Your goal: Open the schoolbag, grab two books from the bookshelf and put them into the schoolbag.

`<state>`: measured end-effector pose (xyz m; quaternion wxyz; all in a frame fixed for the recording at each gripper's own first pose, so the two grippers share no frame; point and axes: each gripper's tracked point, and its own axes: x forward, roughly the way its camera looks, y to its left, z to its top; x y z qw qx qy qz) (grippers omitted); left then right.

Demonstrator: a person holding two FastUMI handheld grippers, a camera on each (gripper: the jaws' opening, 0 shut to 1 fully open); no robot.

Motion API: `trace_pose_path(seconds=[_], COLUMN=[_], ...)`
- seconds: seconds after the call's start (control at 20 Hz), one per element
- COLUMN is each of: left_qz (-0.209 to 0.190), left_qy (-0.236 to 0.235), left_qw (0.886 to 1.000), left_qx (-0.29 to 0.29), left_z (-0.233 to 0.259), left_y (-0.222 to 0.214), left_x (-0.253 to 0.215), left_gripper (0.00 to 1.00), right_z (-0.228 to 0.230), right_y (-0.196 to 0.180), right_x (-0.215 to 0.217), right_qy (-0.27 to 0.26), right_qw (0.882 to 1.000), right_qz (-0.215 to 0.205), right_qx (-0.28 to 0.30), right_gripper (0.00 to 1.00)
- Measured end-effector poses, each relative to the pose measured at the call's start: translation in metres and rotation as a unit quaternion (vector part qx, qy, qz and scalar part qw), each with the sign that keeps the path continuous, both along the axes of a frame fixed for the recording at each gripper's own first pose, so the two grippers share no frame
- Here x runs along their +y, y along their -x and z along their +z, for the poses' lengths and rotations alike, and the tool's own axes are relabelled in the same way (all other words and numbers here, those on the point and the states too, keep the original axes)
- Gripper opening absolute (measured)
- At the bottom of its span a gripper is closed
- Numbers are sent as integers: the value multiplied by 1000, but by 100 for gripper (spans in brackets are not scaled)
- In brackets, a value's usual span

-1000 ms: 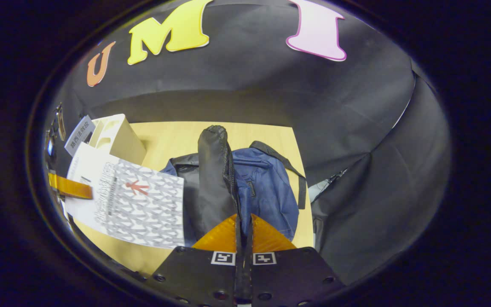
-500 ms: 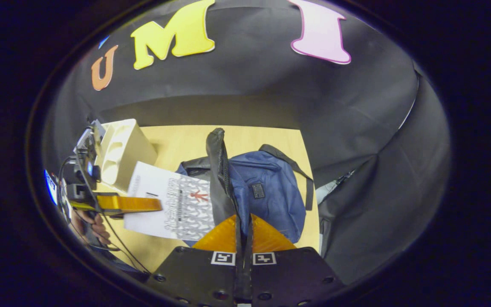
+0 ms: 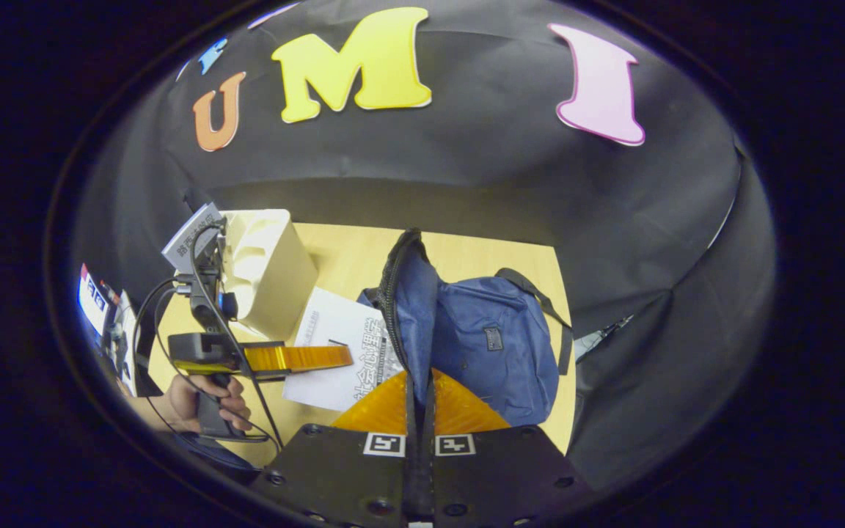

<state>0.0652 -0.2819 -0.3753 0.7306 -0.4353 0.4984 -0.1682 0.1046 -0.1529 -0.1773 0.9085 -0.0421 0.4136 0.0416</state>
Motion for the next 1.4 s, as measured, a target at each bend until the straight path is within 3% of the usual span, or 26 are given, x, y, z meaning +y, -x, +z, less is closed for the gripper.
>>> trace_pose_path(seconds=[0.15,0.3,0.35,0.45,0.5,0.65,0.7,0.9,0.95,1.0,1.1,1.15,1.25,1.4], left_qz=[27,106,122,116,101,67,63,53,48,34,-3,-9,-20,-30], left_qy=[22,100,103,100,96,72,68,42,28,11,-34,-46,-62,-106], left_qw=[999,989,987,988,990,995,996,998,998,999,998,998,995,992], left_qx=[-16,25,28,15,12,-6,-11,7,16,24,45,49,71,69], left_z=[-4,-8,-18,-24,-23,-34,-36,-50,-56,-61,-76,-80,-80,-67], left_y=[-8,-10,-8,10,16,7,4,6,9,15,27,30,39,41], left_x=[5,9,10,-4,-9,-29,-32,-26,-26,-25,-23,-23,-19,4], left_gripper=[43,44,43,43,36,51,44,48,64,58,72,87,99,99], right_z=[4,4,5,5,5,4,4,3,3,2,0,-1,-2,-5], right_y=[0,1,1,2,4,6,5,4,4,4,3,3,2,1], right_x=[11,18,18,16,17,16,15,17,18,18,19,18,17,17], right_qy=[8,10,10,19,21,24,25,22,22,22,23,22,21,18], right_qw=[1000,1000,1000,1000,1000,1000,1000,1000,1000,1000,1000,1000,1000,1000], right_qz=[13,15,14,14,14,12,11,9,10,10,10,9,5,2], right_qx=[-5,-5,-7,-7,-5,-3,-3,-2,-2,-2,0,1,2,4], right_gripper=[0,0,0,0,0,0,0,0,0,0,0,0,0,0])
